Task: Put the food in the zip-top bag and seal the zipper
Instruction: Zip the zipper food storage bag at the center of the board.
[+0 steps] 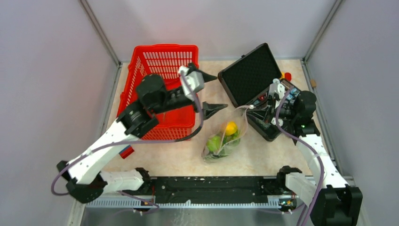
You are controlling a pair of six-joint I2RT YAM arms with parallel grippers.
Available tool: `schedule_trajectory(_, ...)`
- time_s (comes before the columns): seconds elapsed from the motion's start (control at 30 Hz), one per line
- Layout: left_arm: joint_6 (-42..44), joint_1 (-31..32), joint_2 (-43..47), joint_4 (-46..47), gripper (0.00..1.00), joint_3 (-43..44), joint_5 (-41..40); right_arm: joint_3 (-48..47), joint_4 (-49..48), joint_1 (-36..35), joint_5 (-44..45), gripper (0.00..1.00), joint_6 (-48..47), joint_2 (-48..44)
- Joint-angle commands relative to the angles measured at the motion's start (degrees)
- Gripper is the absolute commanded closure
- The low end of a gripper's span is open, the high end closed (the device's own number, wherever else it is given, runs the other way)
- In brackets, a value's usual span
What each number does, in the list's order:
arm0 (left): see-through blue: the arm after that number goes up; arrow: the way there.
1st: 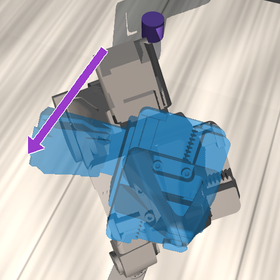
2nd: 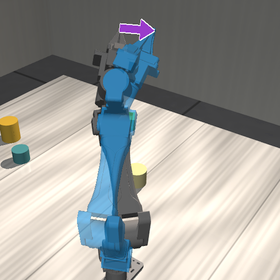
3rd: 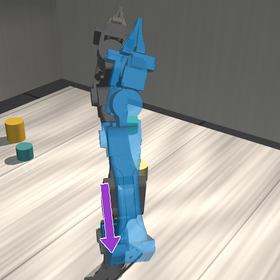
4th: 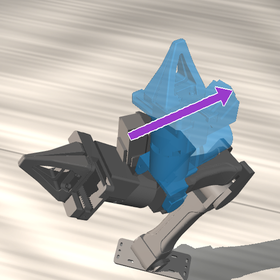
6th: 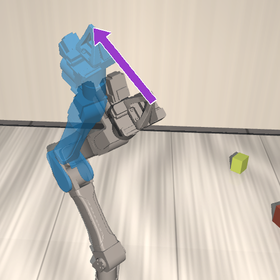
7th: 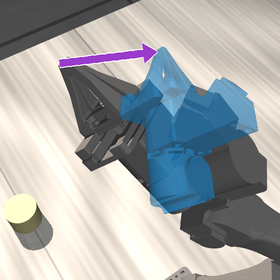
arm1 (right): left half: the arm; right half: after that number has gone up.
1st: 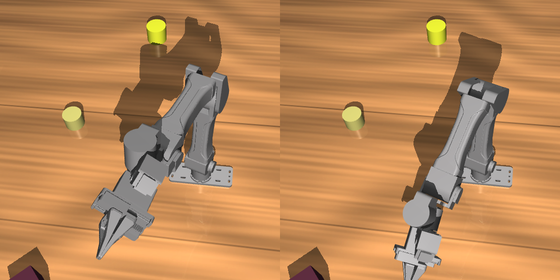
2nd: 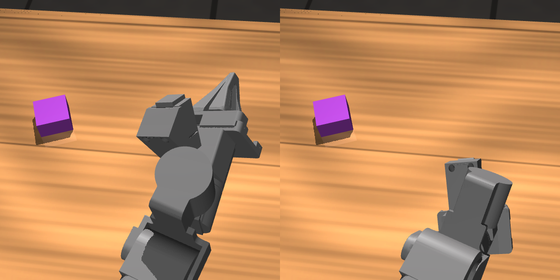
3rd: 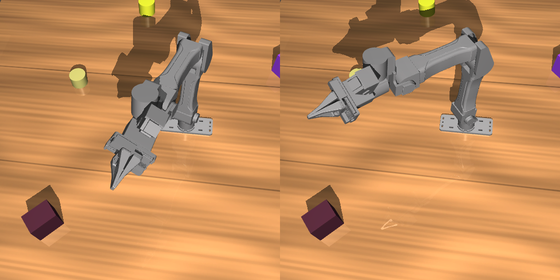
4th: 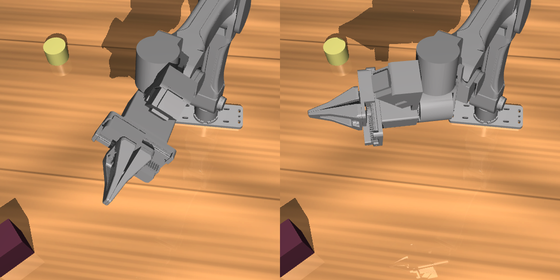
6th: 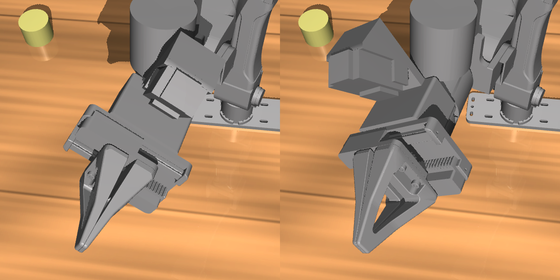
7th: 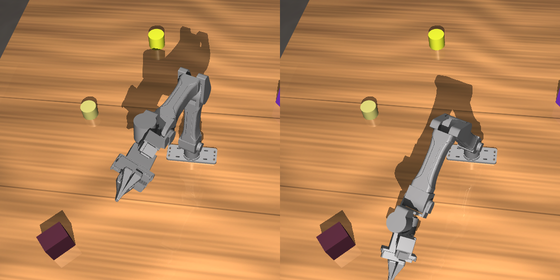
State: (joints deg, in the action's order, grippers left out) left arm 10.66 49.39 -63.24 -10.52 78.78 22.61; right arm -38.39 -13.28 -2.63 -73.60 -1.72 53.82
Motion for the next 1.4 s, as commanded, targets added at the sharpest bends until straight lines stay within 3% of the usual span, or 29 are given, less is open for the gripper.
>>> schedule_trajectory(0.0, 2.08, 1.85, -12.18, -6.68, 0.02, 9.41, 7.95, -3.51, 0.34, -0.37, -1.29, 1.00, -0.83, -3.12)
schedule_trajectory(0.17, 7.53, 10.36, -24.80, -18.98, 0.05, 23.58, -0.69, -4.34, 4.54, -0.36, -1.39, 1.00, -3.04, -4.86)
schedule_trajectory(0.33, 3.19, 12.57, -28.07, -16.65, 0.06, 26.16, -4.25, -7.04, 9.24, -0.35, -1.13, 1.00, -3.32, -5.03)
schedule_trajectory(0.43, 3.42, 13.79, -29.43, -19.04, 0.14, 29.02, -7.31, -7.47, 9.70, -0.37, -1.03, 1.00, -2.50, -5.98)
schedule_trajectory(0.57, 4.70, 14.08, -28.42, -19.42, 0.41, 27.65, -9.67, -9.46, 14.75, -0.37, -1.18, 1.00, -4.59, -7.15)
schedule_trajectory(0.63, 5.31, 14.07, -27.05, -18.10, 0.48, 25.76, -10.77, -10.28, 17.91, -0.39, -0.83, 1.00, -6.33, -7.37)
schedule_trajectory(1.37, 10.82, 13.91, -28.53, -21.18, 0.66, 24.22, -3.60, -9.82, 21.10, -0.41, -1.02, 1.00, -8.39, -7.81)
